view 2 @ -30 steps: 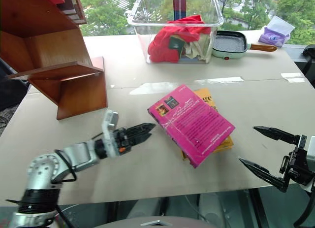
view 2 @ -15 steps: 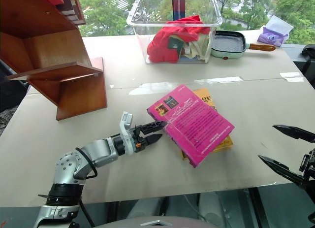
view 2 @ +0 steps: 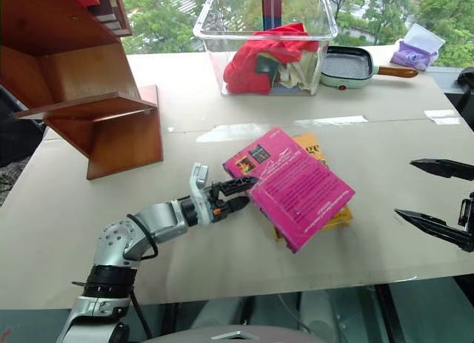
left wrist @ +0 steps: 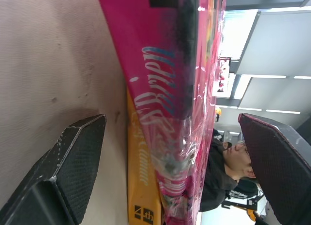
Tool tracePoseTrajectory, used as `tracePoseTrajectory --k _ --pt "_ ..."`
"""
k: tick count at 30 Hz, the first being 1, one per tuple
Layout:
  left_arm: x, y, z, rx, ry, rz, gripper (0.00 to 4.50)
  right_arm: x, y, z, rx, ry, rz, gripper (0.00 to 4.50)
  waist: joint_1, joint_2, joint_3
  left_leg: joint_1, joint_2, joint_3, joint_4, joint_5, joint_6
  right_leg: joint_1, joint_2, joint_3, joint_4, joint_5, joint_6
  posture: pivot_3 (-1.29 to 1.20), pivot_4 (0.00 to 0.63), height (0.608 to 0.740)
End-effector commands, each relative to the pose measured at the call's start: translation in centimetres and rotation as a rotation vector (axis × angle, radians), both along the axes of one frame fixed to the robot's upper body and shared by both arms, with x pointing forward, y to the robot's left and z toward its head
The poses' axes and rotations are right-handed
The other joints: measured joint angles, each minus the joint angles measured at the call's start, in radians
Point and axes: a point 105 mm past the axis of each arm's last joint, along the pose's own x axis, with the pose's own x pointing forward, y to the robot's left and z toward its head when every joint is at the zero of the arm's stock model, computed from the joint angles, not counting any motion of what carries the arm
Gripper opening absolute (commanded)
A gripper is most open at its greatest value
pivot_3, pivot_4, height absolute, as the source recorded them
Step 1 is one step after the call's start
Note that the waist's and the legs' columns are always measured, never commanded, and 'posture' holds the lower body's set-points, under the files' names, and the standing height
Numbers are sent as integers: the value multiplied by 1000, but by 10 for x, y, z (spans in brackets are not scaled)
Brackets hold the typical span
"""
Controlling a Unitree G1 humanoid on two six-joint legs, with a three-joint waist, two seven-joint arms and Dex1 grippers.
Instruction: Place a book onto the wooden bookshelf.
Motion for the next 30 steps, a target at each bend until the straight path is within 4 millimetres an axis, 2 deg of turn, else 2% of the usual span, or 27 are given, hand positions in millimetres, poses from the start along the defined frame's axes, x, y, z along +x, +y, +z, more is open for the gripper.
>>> tracePoseTrajectory --k 1,4,9,10,11,12,15,16,19,25,28,30 --pt "3 -16 2 -66 -4 -7 4500 -5 7 5 0 -13 33 4453 3 0 0 0 0 0 0 0 0 0 0 0 0 0 0 0 150 740" --pt "9 -20 3 -92 0 5 4500 -9 9 3 1 1 32 4453 5 0 0 0 0 0 0 0 0 0 -1 0 0 0 0 0 150 740" --pt "5 -30 0 -97 10 -41 4500 -13 11 1 6 17 25 4453 4 0 0 0 0 1 0 0 0 0 0 0 0 0 0 0 150 740" --pt "5 -30 -3 -92 19 -39 4097 -14 12 1 6 21 25 4500 4 0 0 0 0 1 0 0 0 0 -1 0 0 0 0 0 150 740" --pt "5 -30 -4 -94 24 -37 3963 -15 13 0 8 24 26 4500 5 0 0 0 0 0 0 0 0 0 -1 0 0 0 0 0 150 740" --pt "5 -30 -4 -99 27 -37 3643 -16 13 0 9 27 26 4500 5 0 0 0 0 0 0 0 0 0 -1 0 0 0 0 0 150 740" --pt "5 -30 -6 -88 19 -44 2232 -17 15 -2 11 38 27 4500 5 0 0 0 0 0 0 0 0 0 0 0 0 0 0 0 150 740" --pt "4 -27 -4 -75 -1 -49 1588 -17 16 -2 13 40 28 4500 5 0 0 0 0 0 0 0 0 0 0 0 0 0 0 0 150 740" --pt "8 -9 7 -64 -74 -13 396 -16 19 -4 26 37 29 4500 3 0 0 0 -1 0 0 0 0 0 0 0 0 0 0 0 150 740" --pt "21 39 54 -53 -294 104 322 -8 27 -11 67 19 34 4500 -9 -1 0 0 1 1 0 0 0 0 1 1 0 0 0 0 150 740" --pt "29 62 92 -2 -448 187 322 -1 32 -13 94 -2 40 4500 -3 -2 1 0 1 0 0 0 0 0 1 0 0 0 0 0 150 740" --pt "33 71 108 54 -521 228 322 3 35 -13 105 -14 43 4500 2 -3 2 -1 1 -1 0 0 0 0 1 -1 0 0 0 0 150 740"
